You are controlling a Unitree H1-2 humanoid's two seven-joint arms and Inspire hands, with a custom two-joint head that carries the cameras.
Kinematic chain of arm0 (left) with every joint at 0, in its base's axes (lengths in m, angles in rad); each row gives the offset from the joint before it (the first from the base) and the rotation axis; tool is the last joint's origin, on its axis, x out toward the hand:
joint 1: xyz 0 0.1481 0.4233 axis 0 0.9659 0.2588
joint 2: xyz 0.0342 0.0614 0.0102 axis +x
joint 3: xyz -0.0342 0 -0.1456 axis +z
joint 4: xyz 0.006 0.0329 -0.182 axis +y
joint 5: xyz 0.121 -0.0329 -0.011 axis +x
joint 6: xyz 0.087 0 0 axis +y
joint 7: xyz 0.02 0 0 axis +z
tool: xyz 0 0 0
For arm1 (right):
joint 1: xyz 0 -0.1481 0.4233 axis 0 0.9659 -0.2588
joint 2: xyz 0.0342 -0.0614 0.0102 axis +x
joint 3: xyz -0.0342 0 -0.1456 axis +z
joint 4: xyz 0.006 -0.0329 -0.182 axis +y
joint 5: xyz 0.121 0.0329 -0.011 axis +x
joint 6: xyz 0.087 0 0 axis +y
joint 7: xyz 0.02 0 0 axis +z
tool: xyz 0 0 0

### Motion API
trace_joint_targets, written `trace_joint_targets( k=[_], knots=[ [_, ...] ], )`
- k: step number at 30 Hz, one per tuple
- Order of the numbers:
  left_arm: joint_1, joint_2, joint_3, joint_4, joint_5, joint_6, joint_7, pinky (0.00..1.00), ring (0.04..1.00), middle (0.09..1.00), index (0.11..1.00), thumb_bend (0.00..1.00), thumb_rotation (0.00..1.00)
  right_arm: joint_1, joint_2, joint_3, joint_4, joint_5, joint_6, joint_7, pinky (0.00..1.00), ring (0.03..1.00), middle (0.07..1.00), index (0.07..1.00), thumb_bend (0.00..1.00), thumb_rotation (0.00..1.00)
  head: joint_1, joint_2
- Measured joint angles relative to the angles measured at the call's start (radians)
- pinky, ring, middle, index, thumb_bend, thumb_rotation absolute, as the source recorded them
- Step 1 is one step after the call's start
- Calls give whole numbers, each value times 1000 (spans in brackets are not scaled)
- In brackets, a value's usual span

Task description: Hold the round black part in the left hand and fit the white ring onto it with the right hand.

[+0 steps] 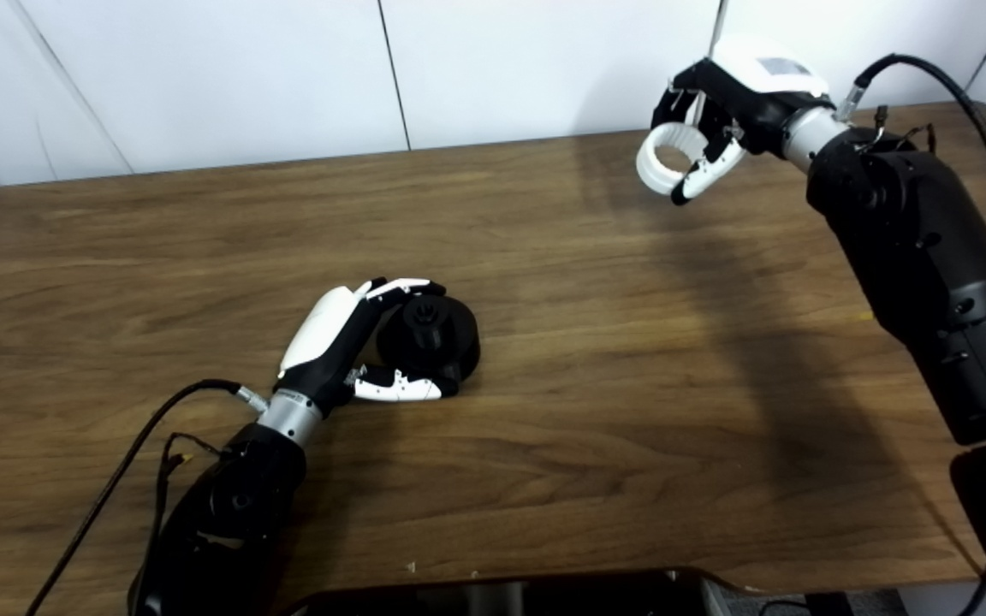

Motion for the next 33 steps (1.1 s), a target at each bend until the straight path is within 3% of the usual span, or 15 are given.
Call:
trace_joint_targets(
  k=[10,24,26,33],
  knots=[
    [0,-3,0,0,-1,2,-1,974,801,749,770,963,281,7,-3,-27,-146,27,43,74,417,420,512,518,517,0,0,3],
    [0,-8,2,0,-2,5,-1,973,804,750,767,960,270,32,12,-28,-230,82,1,83,401,414,509,524,517,0,0,3],
    [0,-8,2,0,-2,5,-1,976,805,751,769,963,281,32,17,-25,-253,75,2,87,503,426,496,521,519,0,1,5],
    [0,-10,2,0,-2,5,-1,977,799,750,767,967,284,32,55,-14,-271,74,-12,89,719,450,474,526,519,0,11,5]
  ],
)
